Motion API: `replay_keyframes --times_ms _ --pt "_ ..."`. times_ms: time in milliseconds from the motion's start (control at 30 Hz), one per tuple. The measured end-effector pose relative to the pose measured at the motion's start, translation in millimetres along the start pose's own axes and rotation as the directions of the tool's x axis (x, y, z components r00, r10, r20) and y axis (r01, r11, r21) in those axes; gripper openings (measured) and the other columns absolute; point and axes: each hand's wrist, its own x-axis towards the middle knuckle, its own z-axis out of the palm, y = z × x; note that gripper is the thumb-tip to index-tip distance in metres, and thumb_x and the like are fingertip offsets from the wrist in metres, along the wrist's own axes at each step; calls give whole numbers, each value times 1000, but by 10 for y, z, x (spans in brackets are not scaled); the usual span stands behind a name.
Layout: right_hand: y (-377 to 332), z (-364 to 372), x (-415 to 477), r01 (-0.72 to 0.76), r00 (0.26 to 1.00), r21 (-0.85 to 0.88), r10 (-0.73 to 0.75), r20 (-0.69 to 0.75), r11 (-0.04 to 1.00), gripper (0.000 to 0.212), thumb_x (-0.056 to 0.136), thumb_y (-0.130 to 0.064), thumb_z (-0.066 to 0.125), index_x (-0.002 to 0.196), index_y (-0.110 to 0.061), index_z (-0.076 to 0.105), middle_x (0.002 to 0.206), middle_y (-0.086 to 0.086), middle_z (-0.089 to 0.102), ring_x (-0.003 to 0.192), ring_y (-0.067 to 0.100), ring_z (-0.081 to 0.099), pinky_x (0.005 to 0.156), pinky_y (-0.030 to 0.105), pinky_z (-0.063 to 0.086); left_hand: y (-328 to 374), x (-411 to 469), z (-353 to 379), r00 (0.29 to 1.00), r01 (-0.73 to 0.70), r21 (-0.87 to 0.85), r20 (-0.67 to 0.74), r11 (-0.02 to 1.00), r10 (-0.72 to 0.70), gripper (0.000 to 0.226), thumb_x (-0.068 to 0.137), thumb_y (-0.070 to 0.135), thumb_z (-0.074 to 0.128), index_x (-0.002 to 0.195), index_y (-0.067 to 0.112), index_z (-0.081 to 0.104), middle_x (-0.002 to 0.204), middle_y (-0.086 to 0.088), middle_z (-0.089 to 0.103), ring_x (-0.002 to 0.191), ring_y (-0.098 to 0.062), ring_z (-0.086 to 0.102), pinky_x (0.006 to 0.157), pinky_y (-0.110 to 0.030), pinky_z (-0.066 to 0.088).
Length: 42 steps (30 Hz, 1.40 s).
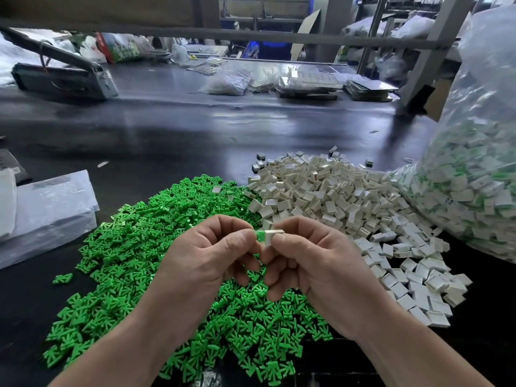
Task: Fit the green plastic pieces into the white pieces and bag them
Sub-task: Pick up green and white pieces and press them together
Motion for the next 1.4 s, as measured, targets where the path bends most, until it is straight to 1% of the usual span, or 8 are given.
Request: replay_keyframes --times_ms 367,600,767,933,1033,1133,1267,1400 --pt "24 -30 -49 92 994 -343 -109 -30 935 13 91 -29 65 91 -19 74 81 5 70 67 20 67 59 34 58 -14 1 -3 999 3 56 40 998 -5 6 80 24 68 81 20 73 77 -10 70 63 -20 64 51 -25 49" --pt "-68 -89 -64 9 999 -351 8 47 936 16 94 -25 64 90 -12 72 77 4 67 63 22 65 56 34 56 35 -10 -22 987 92 34 128 995 -95 10 78 25 72 80 16 72 74 -12 66 60 -23 62 49 -28 49" --pt "-77 -124 -79 34 998 -511 3 71 859 16 99 -26 61 89 -15 69 77 2 67 62 24 68 56 37 58 49 -3 -41 981 123 78 139 989 -133 8 78 23 74 77 15 72 73 -12 66 60 -25 64 51 -30 52" --pt "-70 -115 -82 -22 995 -481 66 75 876 20 97 -30 61 90 -12 66 75 6 67 61 31 67 57 45 57 31 12 -67 978 124 105 157 987 -140 10 77 24 71 78 14 72 72 -13 66 60 -27 65 50 -32 53" --pt "-47 -99 -86 4 996 -520 41 74 854 20 97 -31 60 90 -13 65 76 9 67 61 32 68 56 45 58 13 41 -66 976 144 94 153 985 -157 17 68 28 77 75 14 72 70 -13 65 55 -29 63 47 -32 52" --pt "-53 -77 -82 13 999 -477 13 52 879 21 99 -30 60 91 -12 66 78 15 67 62 33 66 58 47 58 -12 65 -28 980 157 42 114 987 -161 18 64 28 78 71 13 71 65 -16 61 48 -29 59 41 -31 48" --pt "-58 -10 -66 32 999 -412 -23 28 911 20 100 -25 59 90 -10 66 78 17 68 62 31 64 55 41 57 -34 78 2 986 145 -4 80 989 -144 14 77 19 79 71 10 70 64 -19 60 47 -29 58 40 -30 47" --pt "-72 47 -69 24 1000 -366 -25 1 930 19 102 -21 59 89 -10 66 74 11 67 60 27 62 53 36 55 -19 76 49 992 112 -71 57 991 -108 10 73 17 66 70 9 69 62 -19 58 45 -28 56 40 -30 47"
